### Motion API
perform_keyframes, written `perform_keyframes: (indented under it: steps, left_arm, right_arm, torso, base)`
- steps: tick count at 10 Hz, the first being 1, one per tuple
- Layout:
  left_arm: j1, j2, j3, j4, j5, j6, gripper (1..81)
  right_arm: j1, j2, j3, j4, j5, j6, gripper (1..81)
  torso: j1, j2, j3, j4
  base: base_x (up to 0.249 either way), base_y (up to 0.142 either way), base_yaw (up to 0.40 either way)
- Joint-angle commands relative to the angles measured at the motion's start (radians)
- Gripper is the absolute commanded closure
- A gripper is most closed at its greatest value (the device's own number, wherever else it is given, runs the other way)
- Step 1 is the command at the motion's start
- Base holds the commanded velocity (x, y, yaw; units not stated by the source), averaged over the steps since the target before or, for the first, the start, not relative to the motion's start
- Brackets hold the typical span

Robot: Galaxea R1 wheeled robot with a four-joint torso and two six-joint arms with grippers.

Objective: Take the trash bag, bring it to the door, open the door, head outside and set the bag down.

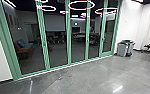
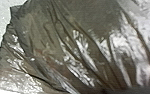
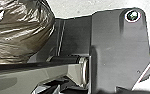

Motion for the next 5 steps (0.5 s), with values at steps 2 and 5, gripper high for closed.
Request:
perform_keyframes:
  steps: [2,5]
  left_arm:
    - [-0.100,-0.004,-0.003,-0.002,0.048,0.003,81.1]
    - [-0.100,-0.006,-0.003,-0.002,0.048,0.003,81.1]
  right_arm:
    - [0.073,0.006,0.006,-0.001,-0.034,-0.002,1.0]
    - [0.070,0.006,0.005,0.001,-0.034,-0.002,1.0]
  torso:
    - [0.000,0.000,0.000,0.000]
    - [0.000,0.000,0.000,0.000]
  base:
    - [0.000,0.000,0.000]
    - [0.000,0.000,0.000]
